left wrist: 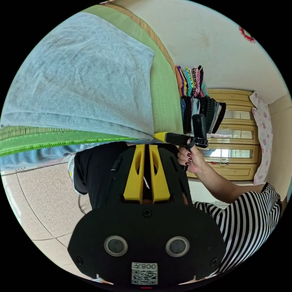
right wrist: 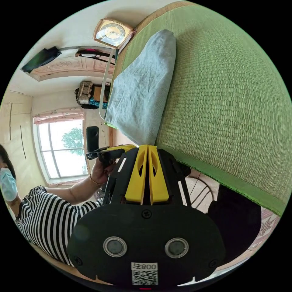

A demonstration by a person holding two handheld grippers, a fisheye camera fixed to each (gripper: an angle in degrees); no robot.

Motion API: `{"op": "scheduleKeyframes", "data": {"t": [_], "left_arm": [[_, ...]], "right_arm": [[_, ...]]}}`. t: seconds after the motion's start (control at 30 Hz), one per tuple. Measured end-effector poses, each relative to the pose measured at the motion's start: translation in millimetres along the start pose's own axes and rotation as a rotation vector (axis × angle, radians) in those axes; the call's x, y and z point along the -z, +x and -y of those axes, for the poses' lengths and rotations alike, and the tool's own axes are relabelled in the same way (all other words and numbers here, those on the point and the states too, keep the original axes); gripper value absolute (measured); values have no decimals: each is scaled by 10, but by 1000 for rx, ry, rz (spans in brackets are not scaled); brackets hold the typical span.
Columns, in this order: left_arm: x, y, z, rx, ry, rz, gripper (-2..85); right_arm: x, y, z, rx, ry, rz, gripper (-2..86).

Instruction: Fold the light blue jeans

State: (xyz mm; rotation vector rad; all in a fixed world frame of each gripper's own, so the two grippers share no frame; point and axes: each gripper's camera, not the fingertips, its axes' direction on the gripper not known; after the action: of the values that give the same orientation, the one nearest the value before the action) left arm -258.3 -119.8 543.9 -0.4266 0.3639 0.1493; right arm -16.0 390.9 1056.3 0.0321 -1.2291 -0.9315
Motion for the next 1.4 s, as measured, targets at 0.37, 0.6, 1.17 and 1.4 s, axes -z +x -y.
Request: {"op": "scheduleKeyframes", "data": {"t": [0.37, 0.6, 1.17, 1.4], "left_arm": [[-77, -123, 200, 84, -8, -83, 33], [54, -39, 161, 57, 28, -102, 17], [133, 48, 75, 20, 45, -113, 11], [256, -7, -121, 12, 69, -122, 7]], "right_arm": [[601, 2, -105, -82, 15, 103, 48], [927, 0, -132, -153, 70, 222, 85], [865, -743, 335, -205, 48, 402, 72], [967, -1313, 430, -161, 39, 390, 47]]}}
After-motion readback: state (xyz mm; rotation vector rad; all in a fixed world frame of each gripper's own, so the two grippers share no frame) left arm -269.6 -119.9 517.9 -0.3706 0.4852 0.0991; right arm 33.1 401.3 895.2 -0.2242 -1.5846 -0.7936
